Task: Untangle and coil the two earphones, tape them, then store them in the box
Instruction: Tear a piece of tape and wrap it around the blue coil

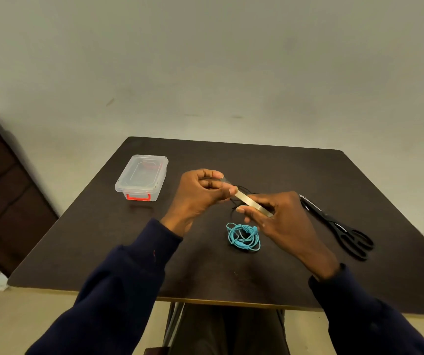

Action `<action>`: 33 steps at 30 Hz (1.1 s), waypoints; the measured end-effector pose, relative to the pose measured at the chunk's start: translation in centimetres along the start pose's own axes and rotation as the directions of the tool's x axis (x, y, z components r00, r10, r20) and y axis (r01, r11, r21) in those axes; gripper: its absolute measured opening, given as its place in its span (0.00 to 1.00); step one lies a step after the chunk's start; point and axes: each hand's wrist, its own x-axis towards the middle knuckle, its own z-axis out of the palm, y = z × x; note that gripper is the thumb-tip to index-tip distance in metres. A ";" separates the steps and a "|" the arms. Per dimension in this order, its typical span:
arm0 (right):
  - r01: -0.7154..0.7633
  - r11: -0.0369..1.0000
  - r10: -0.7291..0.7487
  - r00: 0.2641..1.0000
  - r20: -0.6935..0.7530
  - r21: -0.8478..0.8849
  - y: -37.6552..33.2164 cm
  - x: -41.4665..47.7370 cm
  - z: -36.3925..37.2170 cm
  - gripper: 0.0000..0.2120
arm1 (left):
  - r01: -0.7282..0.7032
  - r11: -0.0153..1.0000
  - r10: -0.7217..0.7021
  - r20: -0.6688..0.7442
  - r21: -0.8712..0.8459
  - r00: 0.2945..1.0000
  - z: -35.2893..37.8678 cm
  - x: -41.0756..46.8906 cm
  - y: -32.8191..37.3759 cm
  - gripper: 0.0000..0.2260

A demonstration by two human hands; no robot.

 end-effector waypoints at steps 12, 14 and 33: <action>-0.260 0.964 0.263 0.963 -0.055 0.055 -0.1 -0.2 0.6 0.17 | -0.163 0.979 0.157 0.056 0.123 0.986 2.2 1.2 2.2 0.10; -0.252 0.963 0.259 0.964 -0.066 0.094 -0.3 -0.2 0.5 0.17 | -0.133 0.979 0.116 0.114 0.156 0.987 2.4 1.6 2.9 0.11; -0.595 0.473 0.737 0.671 -0.078 -0.649 14.1 -5.5 -8.2 0.17 | -0.039 0.971 -0.025 0.265 0.234 0.964 4.2 5.3 4.9 0.17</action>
